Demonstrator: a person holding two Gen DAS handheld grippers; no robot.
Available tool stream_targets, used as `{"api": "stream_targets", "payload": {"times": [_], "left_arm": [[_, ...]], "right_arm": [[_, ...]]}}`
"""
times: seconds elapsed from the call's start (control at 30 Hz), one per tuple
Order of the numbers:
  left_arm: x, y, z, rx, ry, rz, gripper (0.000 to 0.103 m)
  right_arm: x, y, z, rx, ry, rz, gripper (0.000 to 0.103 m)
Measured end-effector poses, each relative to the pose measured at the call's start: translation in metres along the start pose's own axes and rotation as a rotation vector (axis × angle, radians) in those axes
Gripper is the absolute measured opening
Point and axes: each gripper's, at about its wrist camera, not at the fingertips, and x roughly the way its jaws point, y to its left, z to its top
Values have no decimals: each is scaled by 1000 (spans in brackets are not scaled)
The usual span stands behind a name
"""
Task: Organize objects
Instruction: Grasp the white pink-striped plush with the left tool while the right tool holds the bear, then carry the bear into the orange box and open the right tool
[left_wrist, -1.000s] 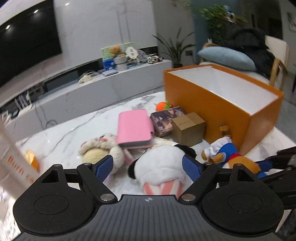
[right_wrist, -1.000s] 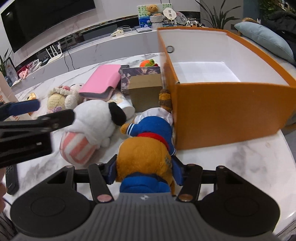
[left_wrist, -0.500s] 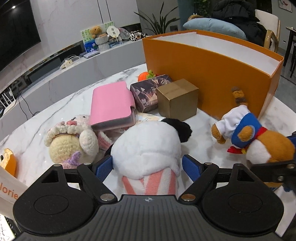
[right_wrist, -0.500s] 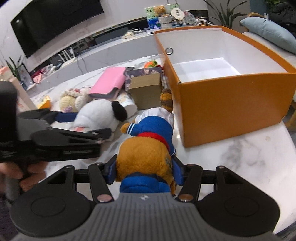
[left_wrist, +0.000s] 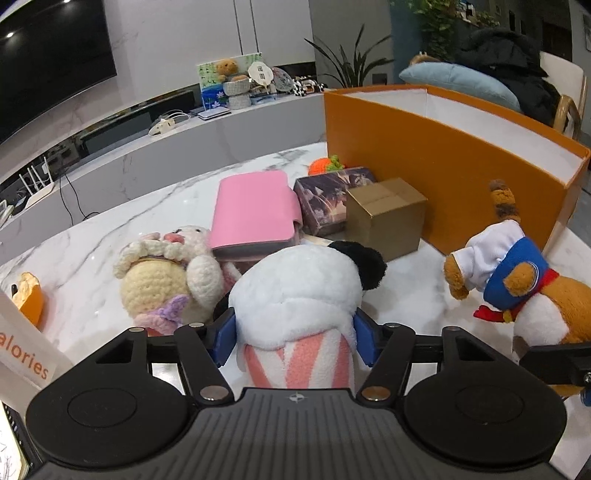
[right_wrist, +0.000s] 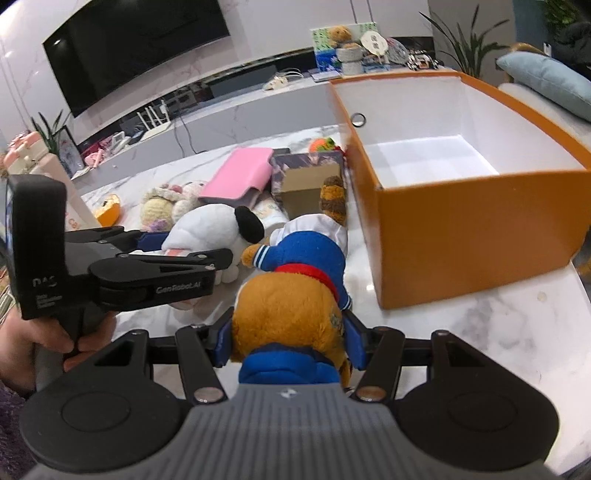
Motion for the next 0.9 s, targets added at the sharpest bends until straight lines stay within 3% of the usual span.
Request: {"api": "stream_targets", "payload": {"times": [0.17,0.4,0.63,0.77,0.9], "left_arm": [[-14,4,2,-24,-22,1,74],[-40,14,4,-81,-127,6,74],[-59,30,16,-132,-212,-28,75],[-64,35,14,-147,-229,-42,75],[-66,37,15,-147,-243,-51,76]], "right_arm": [[-12,0,3,-15,-54,45,60],[-31,-3,13,40,-145,95,60],[-76,-34,71,42,-308,61,60],[-66,-63,120,2,-270,-14,60],[-27,-94,154,12,-174,-73,60]]}}
